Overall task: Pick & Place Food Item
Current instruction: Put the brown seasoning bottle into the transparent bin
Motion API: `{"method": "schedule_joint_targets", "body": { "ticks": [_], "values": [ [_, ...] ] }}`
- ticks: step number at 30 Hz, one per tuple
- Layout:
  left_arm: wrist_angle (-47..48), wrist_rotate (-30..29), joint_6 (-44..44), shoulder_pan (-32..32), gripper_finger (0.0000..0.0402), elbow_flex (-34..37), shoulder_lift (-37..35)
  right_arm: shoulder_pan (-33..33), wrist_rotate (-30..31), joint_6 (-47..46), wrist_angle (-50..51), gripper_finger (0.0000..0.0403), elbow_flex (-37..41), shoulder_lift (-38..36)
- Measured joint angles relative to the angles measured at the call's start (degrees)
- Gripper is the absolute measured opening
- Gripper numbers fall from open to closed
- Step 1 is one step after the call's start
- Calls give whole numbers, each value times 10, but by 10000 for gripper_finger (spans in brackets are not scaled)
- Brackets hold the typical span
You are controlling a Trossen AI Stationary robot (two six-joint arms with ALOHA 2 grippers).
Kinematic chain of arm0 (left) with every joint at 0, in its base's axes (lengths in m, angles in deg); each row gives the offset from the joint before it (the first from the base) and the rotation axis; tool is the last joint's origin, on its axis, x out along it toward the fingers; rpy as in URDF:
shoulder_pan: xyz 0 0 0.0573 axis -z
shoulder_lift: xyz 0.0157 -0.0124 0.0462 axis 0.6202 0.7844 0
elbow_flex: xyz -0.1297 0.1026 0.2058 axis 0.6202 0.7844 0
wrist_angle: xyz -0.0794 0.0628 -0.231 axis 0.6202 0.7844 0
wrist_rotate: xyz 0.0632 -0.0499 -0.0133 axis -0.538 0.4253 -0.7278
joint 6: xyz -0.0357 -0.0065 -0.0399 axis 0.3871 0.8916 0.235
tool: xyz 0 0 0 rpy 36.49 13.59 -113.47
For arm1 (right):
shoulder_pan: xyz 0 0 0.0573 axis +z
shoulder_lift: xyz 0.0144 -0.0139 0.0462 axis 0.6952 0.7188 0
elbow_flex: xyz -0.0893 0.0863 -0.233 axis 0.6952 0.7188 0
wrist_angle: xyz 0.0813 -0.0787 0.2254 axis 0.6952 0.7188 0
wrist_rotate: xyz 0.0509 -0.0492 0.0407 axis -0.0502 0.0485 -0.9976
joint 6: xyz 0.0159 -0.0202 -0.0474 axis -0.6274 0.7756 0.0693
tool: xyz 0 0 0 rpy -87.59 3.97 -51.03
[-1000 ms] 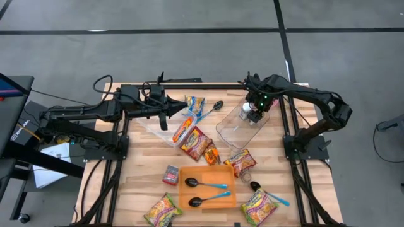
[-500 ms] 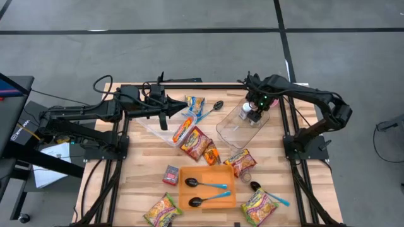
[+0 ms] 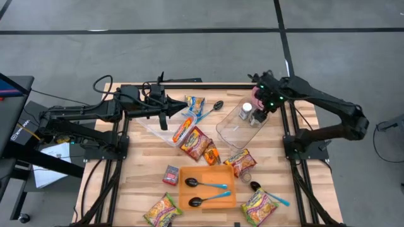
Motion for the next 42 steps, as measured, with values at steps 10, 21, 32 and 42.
{"method": "schedule_joint_targets", "body": {
  "ticks": [10,21,32,42],
  "values": [
    [0,0,0,0,3,0,0,75,-45,-117,-1,322,0,-89],
    [0,0,5,0,3,0,0,104,-37,-141,0,323,0,-92],
    [0,0,11,0,3,0,0,185,-69,-215,18,323,0,-93],
    [0,0,6,0,3,0,0,456,-57,-411,-10,323,0,-69]
  ]
}}
